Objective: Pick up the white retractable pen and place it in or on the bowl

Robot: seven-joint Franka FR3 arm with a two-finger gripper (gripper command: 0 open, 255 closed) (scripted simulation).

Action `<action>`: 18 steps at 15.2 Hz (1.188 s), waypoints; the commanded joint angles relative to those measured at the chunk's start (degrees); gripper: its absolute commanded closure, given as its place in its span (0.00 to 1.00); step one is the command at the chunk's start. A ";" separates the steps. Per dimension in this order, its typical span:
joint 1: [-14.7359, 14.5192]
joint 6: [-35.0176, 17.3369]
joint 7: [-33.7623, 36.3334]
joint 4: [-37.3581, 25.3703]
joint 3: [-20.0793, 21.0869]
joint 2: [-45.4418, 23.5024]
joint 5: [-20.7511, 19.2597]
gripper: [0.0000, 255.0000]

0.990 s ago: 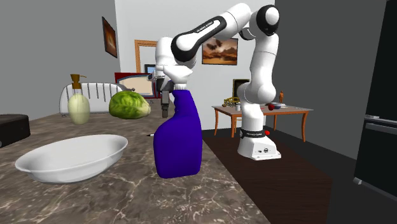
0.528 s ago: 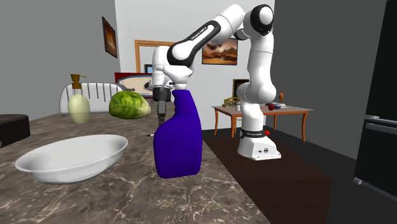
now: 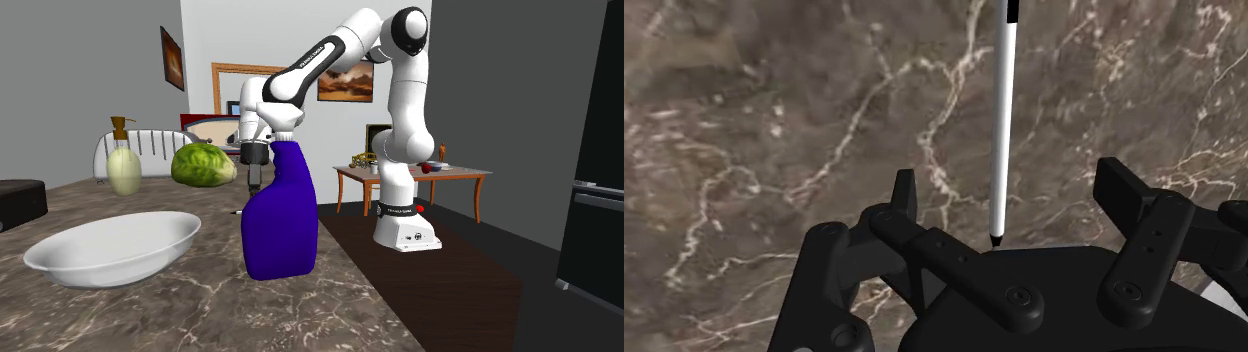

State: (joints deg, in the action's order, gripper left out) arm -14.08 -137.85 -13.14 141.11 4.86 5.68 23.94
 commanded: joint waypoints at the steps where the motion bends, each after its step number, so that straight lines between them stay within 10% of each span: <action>1: 0.00 0.00 0.00 0.00 0.00 0.00 0.00 0.00; 2: 0.00 0.00 0.00 0.00 0.00 0.00 0.00 1.00; 18: 0.43 5.45 2.27 -2.01 -0.16 3.65 -1.83 1.00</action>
State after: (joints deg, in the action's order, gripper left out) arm -13.71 -133.10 -11.12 139.37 4.73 8.93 22.32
